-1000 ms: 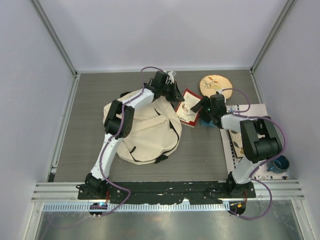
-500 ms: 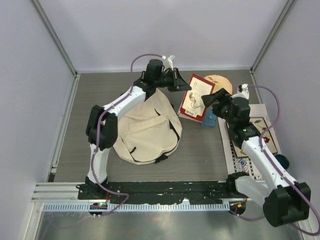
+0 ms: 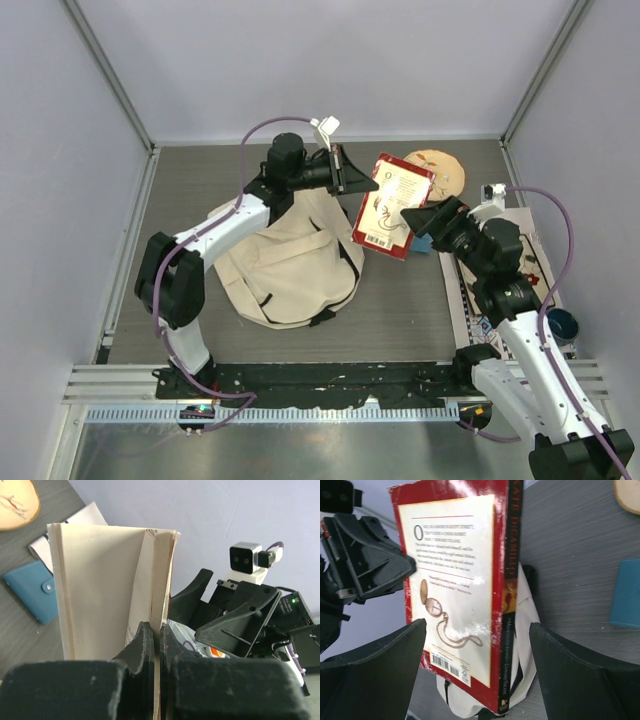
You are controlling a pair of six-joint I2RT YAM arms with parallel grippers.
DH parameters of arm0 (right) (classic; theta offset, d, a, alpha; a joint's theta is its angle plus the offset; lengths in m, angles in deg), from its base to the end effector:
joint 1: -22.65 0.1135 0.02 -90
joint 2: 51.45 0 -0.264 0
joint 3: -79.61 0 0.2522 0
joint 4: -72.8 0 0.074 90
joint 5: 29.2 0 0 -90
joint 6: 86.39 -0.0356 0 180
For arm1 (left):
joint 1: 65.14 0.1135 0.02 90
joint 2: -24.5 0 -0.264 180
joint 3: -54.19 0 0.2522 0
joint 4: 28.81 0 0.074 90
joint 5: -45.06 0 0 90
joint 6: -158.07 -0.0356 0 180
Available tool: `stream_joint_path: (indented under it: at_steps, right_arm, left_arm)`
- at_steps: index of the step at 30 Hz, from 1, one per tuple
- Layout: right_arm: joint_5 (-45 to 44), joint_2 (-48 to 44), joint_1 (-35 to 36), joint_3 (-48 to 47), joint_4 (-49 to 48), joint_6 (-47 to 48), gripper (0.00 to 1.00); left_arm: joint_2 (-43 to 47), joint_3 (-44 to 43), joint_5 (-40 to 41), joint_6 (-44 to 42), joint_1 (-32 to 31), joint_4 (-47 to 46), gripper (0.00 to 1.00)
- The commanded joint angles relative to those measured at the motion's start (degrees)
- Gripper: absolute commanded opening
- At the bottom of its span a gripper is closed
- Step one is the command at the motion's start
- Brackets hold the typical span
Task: Pack the student bag
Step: Pick up the book from the center of the board.
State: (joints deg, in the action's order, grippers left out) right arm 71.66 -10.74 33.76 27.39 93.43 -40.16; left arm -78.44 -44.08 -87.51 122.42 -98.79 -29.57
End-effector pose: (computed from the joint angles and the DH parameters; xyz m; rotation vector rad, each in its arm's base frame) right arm 0.1700 0.0402 0.3187 0.3664 1.7695 0.8593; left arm 0.3450 -0.2586 0.3434 0.3266 1.9221 -1.7021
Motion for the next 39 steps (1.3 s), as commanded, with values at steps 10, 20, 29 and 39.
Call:
stream_joint_path:
  at_steps: [10, 20, 29, 39]
  right_arm:
    - [10.8, 0.9, -0.2, 2.8, -10.1, -3.3, 0.89]
    - [17.6, 1.7, -0.2, 6.1, -21.5, -8.4, 0.5]
    - [21.7, -0.5, -0.3, 6.8, -23.5, -11.6, 0.01]
    - [29.1, -1.5, -0.2, 11.6, -40.1, -23.8, 0.01]
  left_arm:
    - [9.7, 13.0, -6.7, 10.3, -0.2, -24.3, 0.0]
    - [10.7, 18.9, -8.1, 14.7, -0.2, -31.8, 0.0]
    - [14.9, 21.9, -3.2, 6.0, -0.1, -17.9, 0.58]
    - [16.2, 20.6, -1.6, 1.3, -0.1, -11.4, 0.79]
